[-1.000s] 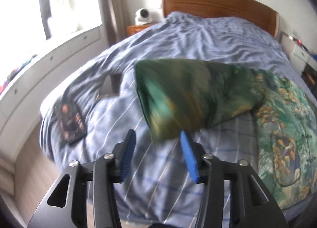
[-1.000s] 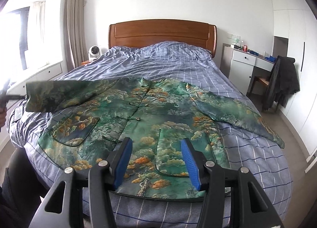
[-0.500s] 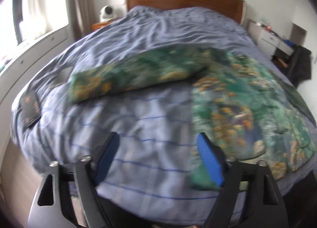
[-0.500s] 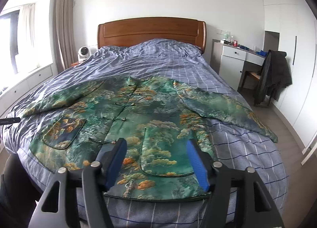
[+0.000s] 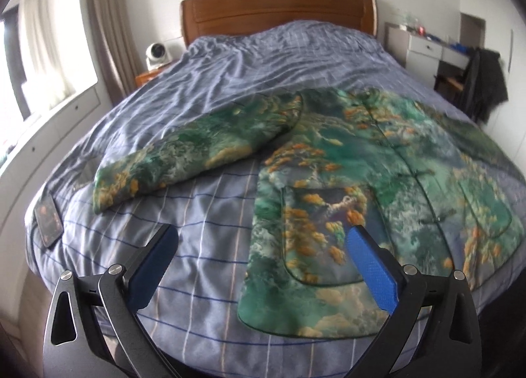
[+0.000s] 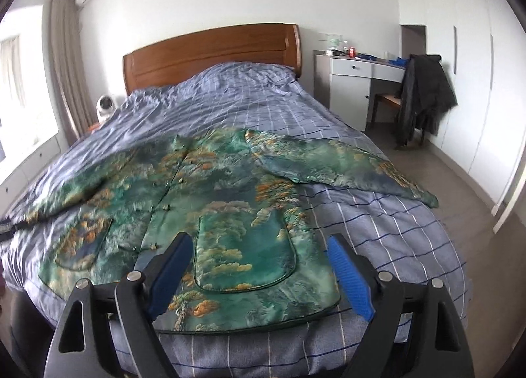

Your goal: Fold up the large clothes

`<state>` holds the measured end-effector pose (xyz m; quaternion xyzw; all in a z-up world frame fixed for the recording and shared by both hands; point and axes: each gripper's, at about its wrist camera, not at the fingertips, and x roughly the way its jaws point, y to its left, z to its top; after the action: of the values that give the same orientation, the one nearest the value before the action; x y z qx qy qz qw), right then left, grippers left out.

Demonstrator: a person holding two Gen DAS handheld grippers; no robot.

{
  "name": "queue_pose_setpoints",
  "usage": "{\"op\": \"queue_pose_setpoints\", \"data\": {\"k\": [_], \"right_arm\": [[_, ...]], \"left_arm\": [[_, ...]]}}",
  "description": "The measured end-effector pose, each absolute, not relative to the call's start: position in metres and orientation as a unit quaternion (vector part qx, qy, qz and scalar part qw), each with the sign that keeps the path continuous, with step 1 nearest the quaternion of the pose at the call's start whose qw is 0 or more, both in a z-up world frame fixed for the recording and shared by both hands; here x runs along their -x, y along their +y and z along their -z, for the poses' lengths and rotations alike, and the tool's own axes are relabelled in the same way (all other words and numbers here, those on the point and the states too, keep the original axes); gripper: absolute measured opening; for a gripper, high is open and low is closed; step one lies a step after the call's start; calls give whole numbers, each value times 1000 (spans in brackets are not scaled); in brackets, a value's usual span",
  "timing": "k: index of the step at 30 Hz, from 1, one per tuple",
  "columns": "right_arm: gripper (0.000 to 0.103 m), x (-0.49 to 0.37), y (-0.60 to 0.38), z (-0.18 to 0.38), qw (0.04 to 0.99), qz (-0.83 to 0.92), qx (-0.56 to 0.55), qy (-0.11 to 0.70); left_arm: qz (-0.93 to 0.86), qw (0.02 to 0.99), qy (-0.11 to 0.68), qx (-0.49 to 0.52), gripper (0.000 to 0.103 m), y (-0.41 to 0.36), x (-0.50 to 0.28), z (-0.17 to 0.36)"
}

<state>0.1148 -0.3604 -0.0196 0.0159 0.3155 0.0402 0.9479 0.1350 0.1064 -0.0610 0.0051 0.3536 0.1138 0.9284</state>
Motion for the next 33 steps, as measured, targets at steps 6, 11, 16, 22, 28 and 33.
{"op": "queue_pose_setpoints", "data": {"k": [6,11,16,22,28,33], "right_arm": [[86,-114,-365,19,949,-44,-32,310],[86,-116,-360,18,951,-37,-16,308],[86,-112,-364,9,960,-25,-12,277],[86,-110,-364,7,964,-36,-10,263],[87,-108,-358,12,964,-48,0,260],[103,-104,-349,14,967,-56,38,247]], "left_arm": [[-93,942,321,35,102,99,-125,52],[-94,951,294,14,102,91,-122,47],[-97,952,286,39,102,98,-119,48],[-107,947,292,82,102,112,-118,53],[-113,948,294,57,102,109,-115,59],[-92,943,319,26,102,95,-118,64]]}}
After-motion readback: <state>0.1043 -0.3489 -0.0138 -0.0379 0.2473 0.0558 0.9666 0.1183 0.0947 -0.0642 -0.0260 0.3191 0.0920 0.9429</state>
